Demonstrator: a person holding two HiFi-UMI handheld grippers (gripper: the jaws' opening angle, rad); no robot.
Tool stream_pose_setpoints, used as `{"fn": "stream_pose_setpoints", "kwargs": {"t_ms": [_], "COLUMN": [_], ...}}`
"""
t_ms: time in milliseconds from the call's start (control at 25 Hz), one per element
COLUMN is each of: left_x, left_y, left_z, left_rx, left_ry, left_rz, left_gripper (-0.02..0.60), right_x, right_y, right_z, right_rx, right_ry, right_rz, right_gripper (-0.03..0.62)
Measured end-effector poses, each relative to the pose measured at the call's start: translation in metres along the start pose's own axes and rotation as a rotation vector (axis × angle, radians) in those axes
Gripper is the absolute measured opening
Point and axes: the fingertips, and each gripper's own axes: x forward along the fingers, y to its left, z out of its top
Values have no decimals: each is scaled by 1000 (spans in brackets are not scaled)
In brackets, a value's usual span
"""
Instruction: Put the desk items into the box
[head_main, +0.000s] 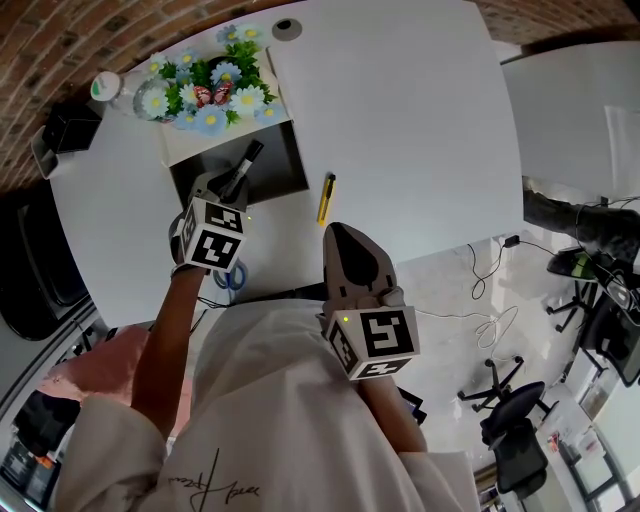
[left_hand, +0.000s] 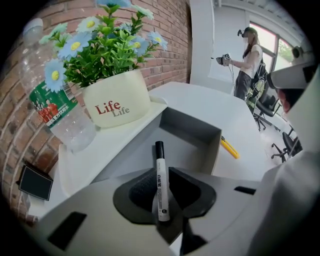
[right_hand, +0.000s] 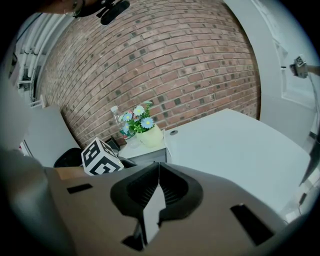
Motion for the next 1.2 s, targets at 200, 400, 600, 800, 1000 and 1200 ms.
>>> {"fn": "stream_pose_setpoints", "kwargs": {"t_ms": [200, 400, 600, 800, 1000, 1200], "left_x": [-9, -25, -49, -76, -102, -118], "left_y": [3, 1, 6, 14, 16, 11], "left_z": [5, 7, 17, 16, 7, -3], "left_rx": [-25, -113, -180, -215, -260, -274], "left_ry": [-29, -86, -179, -248, -311, -330], "left_rz": [7, -22, -32, 23, 36, 27], "left_gripper": [71, 71, 69, 38, 20, 12], "right_x": [-2, -4, -3, -3, -4, -9], "right_y": [3, 13, 24, 35, 51, 62], "right_z": [2, 2, 5, 6, 4, 3], "right_rx": [-9, -28, -52, -80, -117, -158], "right_ry": [-8, -8, -9, -9, -2, 7], "right_rz": [2, 18, 42, 65, 120, 162], "right_gripper": [26, 26, 26, 26, 25, 25]}}
